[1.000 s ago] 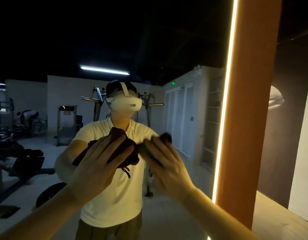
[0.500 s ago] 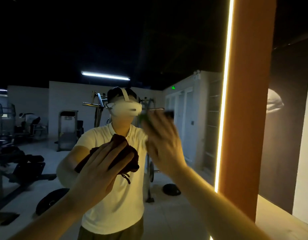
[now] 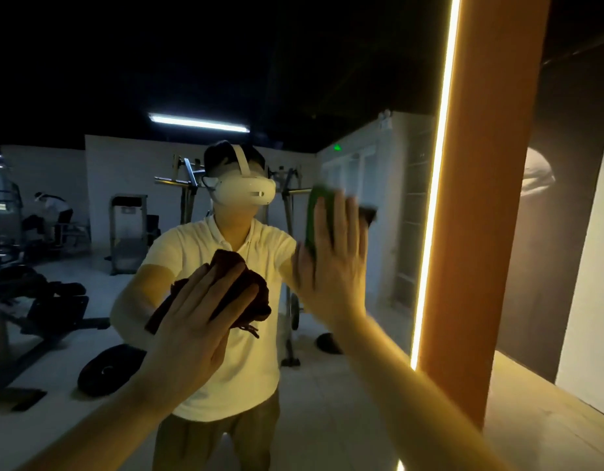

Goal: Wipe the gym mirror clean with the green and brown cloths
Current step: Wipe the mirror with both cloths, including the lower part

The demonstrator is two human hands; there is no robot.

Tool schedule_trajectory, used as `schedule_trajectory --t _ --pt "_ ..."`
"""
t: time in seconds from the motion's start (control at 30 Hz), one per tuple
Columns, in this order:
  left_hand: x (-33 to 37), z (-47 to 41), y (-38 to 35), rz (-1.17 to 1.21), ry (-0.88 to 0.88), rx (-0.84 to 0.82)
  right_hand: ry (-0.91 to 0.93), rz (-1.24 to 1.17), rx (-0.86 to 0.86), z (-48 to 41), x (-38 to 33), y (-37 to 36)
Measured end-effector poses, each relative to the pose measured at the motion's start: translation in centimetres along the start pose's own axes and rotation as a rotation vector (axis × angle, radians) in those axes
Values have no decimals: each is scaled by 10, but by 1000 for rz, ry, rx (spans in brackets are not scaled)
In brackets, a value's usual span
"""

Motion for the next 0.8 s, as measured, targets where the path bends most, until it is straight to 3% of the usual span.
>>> schedule_trajectory --t 0.07,0.17,0.23,0.4,0.47,0.57,0.7,0.8 --pt "7 7 -3 -15 4 -12 -24 12 -169 103 3 -2" --pt "26 18 -10 -9 -17 -73 -209 19 -217 203 22 20" --pt "37 24 -14 3 -22 -107 -259 21 -195 183 31 27" --pt "53 31 -17 85 -8 -124 -248 25 85 35 45 30" --pt "54 39 -21 80 -47 -103 -240 31 150 34 49 26" --pt "55 52 -31 33 -104 -104 -344 -1 179 119 58 21" --pt "66 69 -43 -20 -167 -143 -659 -48 16 283 55 20" --pt "69 72 -45 -34 -172 -160 -790 -16 16 301 46 19"
Point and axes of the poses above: each hand's wrist, its own z-axis away from the middle knuckle, its own y-axis out of the back of the hand, x = y × z, the point moved 6 cm from there along -z, towards the middle knuckle, and after that the axes turned 12 degrees about -z, right-handed, at the moved point
